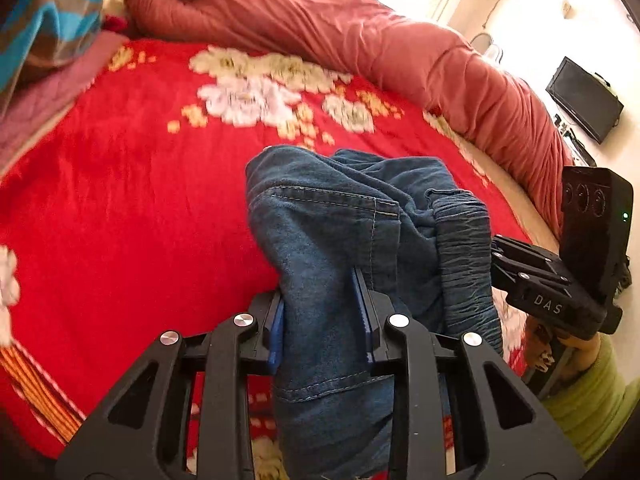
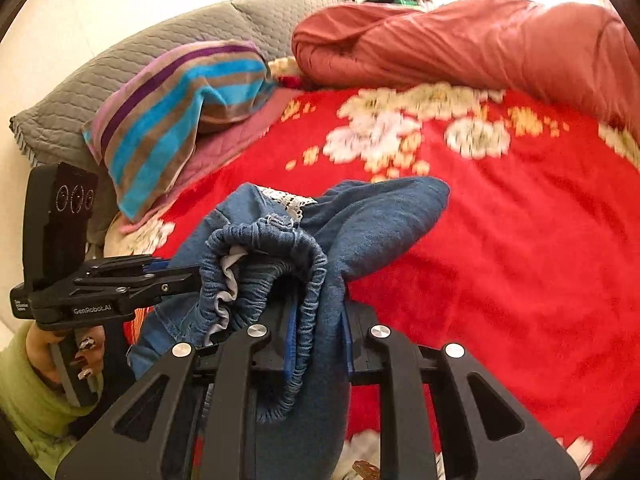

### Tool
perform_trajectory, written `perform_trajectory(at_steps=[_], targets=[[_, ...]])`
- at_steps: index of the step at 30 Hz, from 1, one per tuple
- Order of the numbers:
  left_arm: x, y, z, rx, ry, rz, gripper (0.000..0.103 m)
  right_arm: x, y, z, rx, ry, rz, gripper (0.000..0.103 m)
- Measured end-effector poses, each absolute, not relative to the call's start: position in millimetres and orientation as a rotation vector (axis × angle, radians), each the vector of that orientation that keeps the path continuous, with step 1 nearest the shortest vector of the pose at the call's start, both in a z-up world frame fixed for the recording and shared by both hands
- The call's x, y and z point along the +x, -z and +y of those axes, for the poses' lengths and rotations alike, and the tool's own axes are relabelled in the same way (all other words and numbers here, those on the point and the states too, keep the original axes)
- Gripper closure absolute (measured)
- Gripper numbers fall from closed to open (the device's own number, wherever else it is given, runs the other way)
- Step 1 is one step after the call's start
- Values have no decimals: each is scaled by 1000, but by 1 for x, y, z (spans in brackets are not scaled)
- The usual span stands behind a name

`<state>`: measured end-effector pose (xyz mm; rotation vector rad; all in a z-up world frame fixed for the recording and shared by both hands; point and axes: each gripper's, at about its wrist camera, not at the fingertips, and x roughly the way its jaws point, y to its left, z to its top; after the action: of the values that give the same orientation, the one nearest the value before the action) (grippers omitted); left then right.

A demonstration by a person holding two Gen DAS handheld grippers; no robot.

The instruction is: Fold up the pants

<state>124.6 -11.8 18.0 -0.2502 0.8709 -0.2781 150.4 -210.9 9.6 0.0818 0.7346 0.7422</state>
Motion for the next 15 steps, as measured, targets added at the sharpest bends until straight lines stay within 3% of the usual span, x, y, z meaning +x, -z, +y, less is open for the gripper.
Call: perform_trajectory(at_steps=[4, 8, 15], targets=[[137, -11, -13, -224, 254, 879, 82, 167, 6, -207, 52, -688, 784, 83], [143, 20, -10, -218, 198, 968, 75, 182, 45, -209, 30, -563, 939, 70], [135, 19, -7, -225, 195, 947, 71, 174, 38, -218, 62, -545, 903, 57]])
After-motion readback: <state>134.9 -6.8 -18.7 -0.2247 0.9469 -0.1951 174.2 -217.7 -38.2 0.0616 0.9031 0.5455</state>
